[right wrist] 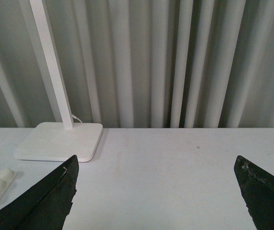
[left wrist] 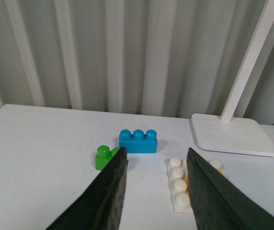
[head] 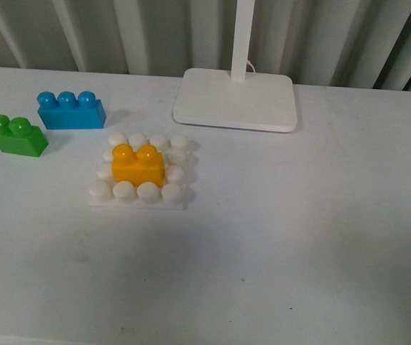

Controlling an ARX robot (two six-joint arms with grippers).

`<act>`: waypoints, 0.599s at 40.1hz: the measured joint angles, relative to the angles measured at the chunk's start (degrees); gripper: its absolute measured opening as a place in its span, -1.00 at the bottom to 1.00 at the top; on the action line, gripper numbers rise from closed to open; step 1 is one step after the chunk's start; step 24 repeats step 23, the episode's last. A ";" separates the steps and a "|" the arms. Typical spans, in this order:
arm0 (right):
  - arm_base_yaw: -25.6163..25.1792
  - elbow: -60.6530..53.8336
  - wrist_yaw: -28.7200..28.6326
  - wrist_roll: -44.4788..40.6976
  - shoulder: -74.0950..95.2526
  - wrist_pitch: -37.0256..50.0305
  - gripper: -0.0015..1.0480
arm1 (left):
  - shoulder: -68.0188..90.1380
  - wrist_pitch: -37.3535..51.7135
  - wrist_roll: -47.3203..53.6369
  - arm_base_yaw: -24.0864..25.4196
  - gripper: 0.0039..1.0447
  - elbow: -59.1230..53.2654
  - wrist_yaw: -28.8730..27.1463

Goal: Insert yellow block into base center

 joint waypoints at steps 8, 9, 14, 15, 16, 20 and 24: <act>0.00 0.00 0.00 0.00 -0.02 0.02 0.82 | 0.00 0.00 0.00 0.00 0.45 0.00 0.00; 0.00 0.00 0.00 0.00 0.00 0.02 0.82 | 0.00 0.00 0.00 0.00 0.51 0.00 0.00; 0.00 0.00 0.00 0.00 -0.02 0.02 0.82 | 0.00 0.00 0.04 0.00 0.91 0.00 0.00; 0.00 0.00 0.00 -0.02 -0.02 0.00 0.82 | 0.00 0.00 0.13 0.00 0.92 0.00 0.00; 0.00 0.00 0.00 0.00 -0.02 0.02 0.82 | 0.00 0.00 0.13 0.00 0.89 0.00 0.00; 0.00 0.00 0.00 -0.02 -0.02 0.00 0.82 | 0.00 0.00 0.13 0.00 0.88 0.00 0.00; 0.00 0.00 0.00 0.00 -0.02 0.00 0.82 | 0.00 0.00 0.13 0.00 0.88 0.00 0.00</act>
